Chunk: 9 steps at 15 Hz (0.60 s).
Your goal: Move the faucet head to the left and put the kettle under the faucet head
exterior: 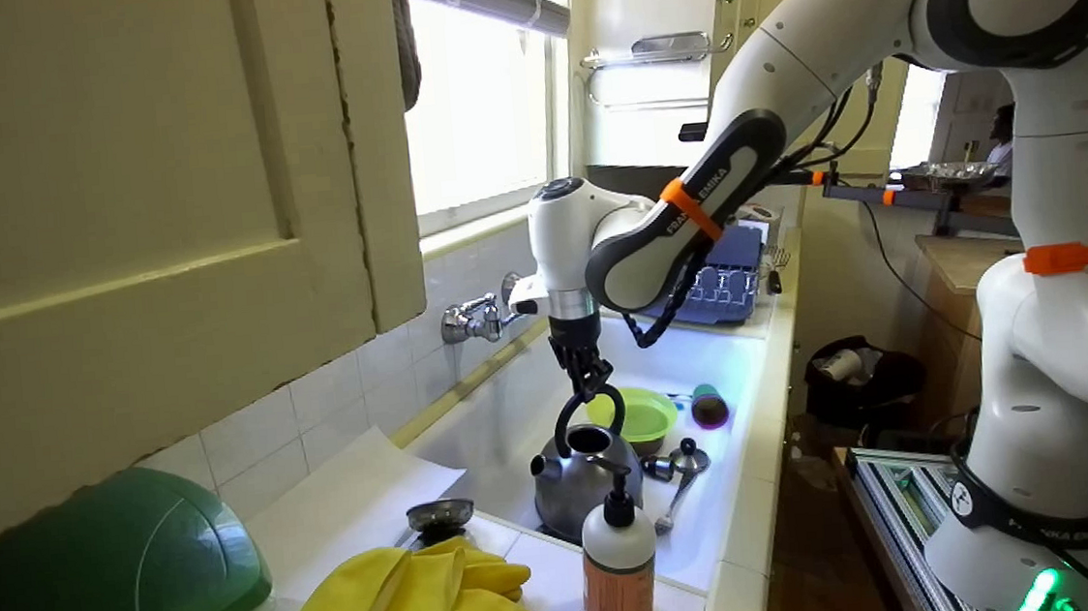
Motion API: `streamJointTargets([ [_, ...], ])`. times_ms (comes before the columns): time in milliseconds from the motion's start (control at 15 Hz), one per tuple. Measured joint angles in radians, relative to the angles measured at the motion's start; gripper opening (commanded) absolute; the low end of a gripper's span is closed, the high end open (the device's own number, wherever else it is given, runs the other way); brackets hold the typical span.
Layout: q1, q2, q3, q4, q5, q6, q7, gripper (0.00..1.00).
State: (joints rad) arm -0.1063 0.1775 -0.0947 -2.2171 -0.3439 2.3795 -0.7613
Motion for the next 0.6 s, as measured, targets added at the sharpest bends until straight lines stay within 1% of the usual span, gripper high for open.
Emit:
streamJointTargets([
  [600,-0.011,0.024,-0.008,0.032,0.0,0.0,0.057,0.05],
])
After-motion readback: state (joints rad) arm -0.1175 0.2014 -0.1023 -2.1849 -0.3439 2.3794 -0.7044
